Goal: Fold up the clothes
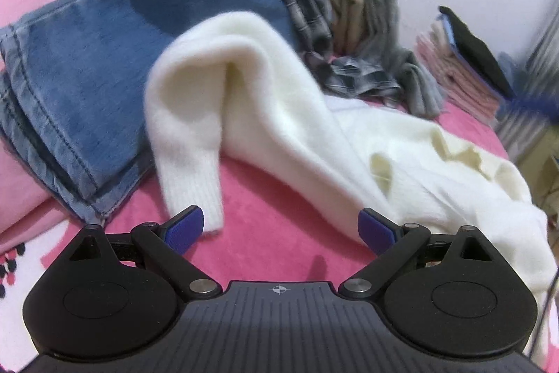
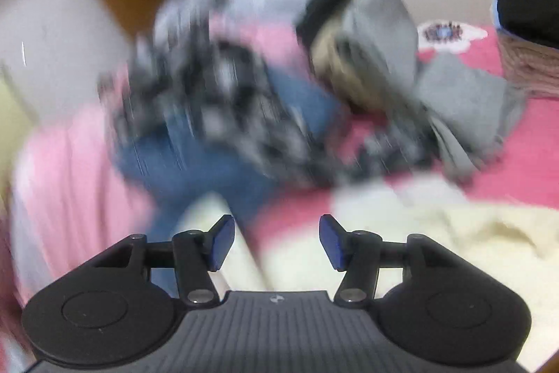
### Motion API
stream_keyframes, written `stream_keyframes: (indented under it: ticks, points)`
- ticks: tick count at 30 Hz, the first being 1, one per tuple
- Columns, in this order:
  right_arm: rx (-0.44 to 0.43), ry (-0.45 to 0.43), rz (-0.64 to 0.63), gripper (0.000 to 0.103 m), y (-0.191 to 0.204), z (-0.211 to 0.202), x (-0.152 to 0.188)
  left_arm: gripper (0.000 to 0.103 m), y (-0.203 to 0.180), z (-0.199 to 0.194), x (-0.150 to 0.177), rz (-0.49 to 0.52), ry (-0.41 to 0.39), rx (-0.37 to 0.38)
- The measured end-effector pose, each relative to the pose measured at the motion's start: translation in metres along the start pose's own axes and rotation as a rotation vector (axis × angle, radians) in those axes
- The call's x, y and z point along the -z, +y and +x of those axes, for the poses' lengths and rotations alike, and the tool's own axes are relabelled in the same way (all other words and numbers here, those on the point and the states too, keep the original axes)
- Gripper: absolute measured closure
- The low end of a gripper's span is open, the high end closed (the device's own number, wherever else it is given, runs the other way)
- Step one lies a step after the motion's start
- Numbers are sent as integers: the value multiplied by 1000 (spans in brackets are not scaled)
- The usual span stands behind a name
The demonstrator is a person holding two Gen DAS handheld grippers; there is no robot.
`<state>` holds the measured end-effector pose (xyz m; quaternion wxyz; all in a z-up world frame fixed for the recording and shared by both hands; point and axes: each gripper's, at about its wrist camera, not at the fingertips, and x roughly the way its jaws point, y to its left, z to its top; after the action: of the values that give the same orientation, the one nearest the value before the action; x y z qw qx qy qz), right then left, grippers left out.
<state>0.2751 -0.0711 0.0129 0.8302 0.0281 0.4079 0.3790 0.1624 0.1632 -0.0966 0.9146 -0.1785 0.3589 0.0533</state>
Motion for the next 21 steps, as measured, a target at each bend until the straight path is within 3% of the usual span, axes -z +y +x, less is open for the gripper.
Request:
stream_keyframes:
  ticks: [4,9,11,15,19,21]
  points:
    - [193,130,-309,46,19,27,64,7,-7,2,2,29,-30,-40]
    - [225,149,-423,53,19,48,100,7,-19,5,8,58,-28,-59]
    - [240,110,-403,83,16,40,99,7,-25,4,12,85,-36,-54]
    - [282,23,-345,93,7,21,95,7,-36,5,18,135,-43,-33]
    - [426,-118,-296,97,-13,-15,90,7,-43,10,21,148,-35,-21]
    - [515,-238,-248,98,-31,-50,79,7,-46,12,20,159,-33,-17]
